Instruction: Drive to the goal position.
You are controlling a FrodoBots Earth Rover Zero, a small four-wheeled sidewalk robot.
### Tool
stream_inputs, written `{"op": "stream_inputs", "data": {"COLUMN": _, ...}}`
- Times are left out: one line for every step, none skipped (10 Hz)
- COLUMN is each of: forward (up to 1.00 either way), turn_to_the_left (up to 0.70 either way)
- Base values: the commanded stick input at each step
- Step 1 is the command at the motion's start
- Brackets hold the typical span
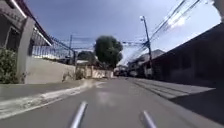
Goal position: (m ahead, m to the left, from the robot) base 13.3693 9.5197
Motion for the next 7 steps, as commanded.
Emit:
{"op": "stream_inputs", "data": {"forward": 0.70, "turn_to_the_left": -0.05}}
{"op": "stream_inputs", "data": {"forward": 0.70, "turn_to_the_left": -0.05}}
{"op": "stream_inputs", "data": {"forward": 0.70, "turn_to_the_left": -0.05}}
{"op": "stream_inputs", "data": {"forward": 0.70, "turn_to_the_left": -0.05}}
{"op": "stream_inputs", "data": {"forward": 0.70, "turn_to_the_left": -0.05}}
{"op": "stream_inputs", "data": {"forward": 0.70, "turn_to_the_left": -0.05}}
{"op": "stream_inputs", "data": {"forward": 0.70, "turn_to_the_left": -0.05}}
